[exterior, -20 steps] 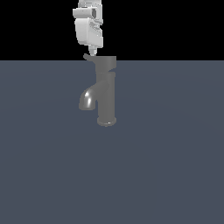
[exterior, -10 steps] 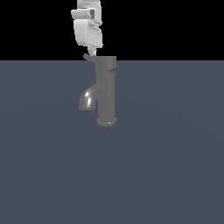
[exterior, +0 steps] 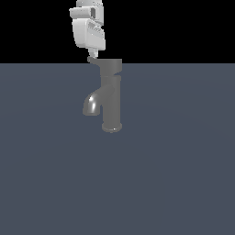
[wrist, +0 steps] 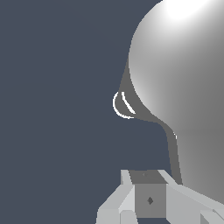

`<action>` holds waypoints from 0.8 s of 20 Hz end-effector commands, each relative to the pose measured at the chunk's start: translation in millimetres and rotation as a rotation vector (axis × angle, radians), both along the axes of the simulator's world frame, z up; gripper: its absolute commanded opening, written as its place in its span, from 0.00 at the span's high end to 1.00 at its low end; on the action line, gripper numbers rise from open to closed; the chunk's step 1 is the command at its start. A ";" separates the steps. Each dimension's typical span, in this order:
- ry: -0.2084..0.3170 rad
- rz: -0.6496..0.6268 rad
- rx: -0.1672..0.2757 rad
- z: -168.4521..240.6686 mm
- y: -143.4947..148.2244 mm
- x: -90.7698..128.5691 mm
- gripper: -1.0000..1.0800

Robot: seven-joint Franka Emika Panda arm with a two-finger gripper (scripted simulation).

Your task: Turn on the faucet by rotating a designated handle.

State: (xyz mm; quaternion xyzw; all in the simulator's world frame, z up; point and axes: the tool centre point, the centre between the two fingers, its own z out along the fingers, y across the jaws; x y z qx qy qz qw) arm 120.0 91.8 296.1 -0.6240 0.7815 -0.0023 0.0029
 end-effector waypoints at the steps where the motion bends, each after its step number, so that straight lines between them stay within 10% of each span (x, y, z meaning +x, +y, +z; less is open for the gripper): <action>1: 0.008 0.003 0.000 -0.2 4.8 -8.6 1.00; 16: 0.000 -0.002 -0.003 0.0 14.6 -32.6 1.00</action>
